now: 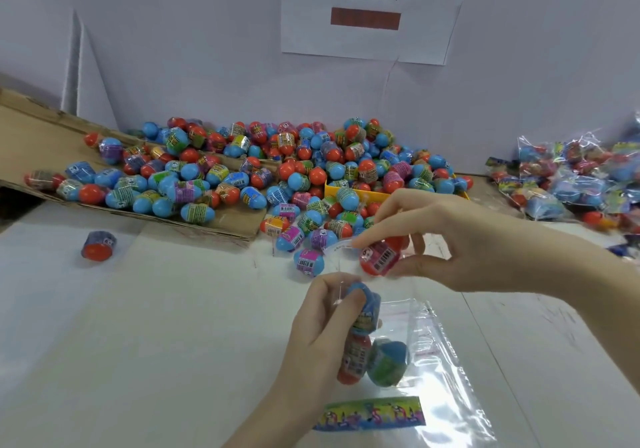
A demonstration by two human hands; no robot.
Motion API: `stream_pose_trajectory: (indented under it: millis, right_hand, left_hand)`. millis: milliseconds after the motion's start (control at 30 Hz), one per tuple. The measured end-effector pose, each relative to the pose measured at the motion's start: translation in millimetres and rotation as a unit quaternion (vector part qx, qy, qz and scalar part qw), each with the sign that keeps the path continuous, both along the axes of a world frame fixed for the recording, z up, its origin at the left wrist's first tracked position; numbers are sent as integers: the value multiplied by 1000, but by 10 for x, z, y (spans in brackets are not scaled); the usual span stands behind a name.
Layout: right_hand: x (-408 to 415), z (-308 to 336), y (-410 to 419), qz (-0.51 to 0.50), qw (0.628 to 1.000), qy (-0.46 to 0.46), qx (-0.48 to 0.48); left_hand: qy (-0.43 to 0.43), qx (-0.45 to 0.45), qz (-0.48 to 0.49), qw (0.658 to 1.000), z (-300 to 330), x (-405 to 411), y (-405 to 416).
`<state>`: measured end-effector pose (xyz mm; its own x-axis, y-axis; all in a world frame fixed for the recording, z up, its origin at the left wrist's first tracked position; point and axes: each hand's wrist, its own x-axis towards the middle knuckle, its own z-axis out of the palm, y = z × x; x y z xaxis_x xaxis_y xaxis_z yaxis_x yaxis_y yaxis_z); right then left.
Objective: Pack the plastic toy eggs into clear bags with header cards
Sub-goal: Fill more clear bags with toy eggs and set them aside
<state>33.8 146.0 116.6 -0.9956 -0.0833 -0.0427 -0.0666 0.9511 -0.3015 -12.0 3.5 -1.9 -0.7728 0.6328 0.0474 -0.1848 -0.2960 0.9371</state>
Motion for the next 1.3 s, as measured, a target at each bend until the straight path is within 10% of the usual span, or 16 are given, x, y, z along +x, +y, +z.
stream_pose_trajectory:
  millis: [400,800,967,1300]
  right_hand:
    - [31,65,-19,21,991,-74,114]
    - [189,-419,56,-15,997,28,-75]
    - [191,-514,-18,-190,925,200,-261]
    - [118,-466,-51,-163,912,133,-353]
  left_hand:
    - [-19,-1,-11,1000,31,4,-2]
    - [-53,-21,10,998,-24,-42,13]
    - [-34,-20,-7,999,2,-31,5]
    - [52,-60,40,996,-9,-80,-1]
